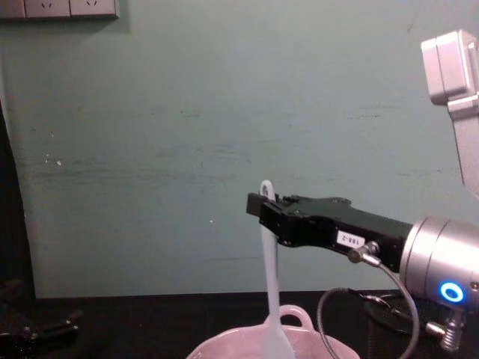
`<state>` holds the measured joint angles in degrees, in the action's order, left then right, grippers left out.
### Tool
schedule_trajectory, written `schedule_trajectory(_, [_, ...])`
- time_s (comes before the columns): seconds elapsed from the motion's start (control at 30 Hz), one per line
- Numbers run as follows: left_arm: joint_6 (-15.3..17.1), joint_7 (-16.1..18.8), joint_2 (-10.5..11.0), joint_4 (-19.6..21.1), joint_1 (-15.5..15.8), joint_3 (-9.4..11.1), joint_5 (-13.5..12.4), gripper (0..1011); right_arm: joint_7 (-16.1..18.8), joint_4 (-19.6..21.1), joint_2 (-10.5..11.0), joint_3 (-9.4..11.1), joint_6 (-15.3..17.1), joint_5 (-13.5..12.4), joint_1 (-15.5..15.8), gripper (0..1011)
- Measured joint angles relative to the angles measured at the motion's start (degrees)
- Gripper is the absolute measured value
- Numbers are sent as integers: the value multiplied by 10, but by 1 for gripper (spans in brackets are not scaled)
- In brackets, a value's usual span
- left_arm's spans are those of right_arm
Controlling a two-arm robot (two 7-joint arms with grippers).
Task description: Use the one hand to pick up the spoon and stir the clear water in the bowl.
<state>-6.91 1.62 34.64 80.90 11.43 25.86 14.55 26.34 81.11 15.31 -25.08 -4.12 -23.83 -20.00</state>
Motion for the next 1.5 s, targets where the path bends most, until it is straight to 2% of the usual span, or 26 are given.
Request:
schedule_trajectory(0.13, [0,0,0,0,0,0,0,1011,1,20,3,2,0,-2,3,110])
schedule_trajectory(0.27, [0,0,0,0,0,0,0,1011,-3,47,12,13,-2,-7,6,110])
schedule_trajectory(0.5, [0,0,0,0,0,0,0,1011,-19,115,47,56,-3,-22,24,110])
schedule_trajectory(0.63, [0,0,0,0,0,0,0,1011,-28,138,63,77,-1,-28,36,110])
schedule_trajectory(0.73, [0,0,0,0,0,0,0,1011,-42,159,80,101,7,-33,53,110])
schedule_trajectory(0.87, [0,0,0,0,0,0,0,1011,-53,169,92,120,17,-37,70,110])
schedule_trajectory(0.97, [0,0,0,0,0,0,0,1011,-61,172,98,130,27,-39,80,110])
schedule_trajectory(1.13, [0,0,0,0,0,0,0,1011,-65,158,97,134,37,-44,87,110])
schedule_trajectory(1.33, [0,0,0,0,0,0,0,1011,-59,111,81,132,37,-64,82,110])
schedule_trajectory(1.5, [0,0,0,0,0,0,0,1011,-51,70,63,133,42,-97,78,110])
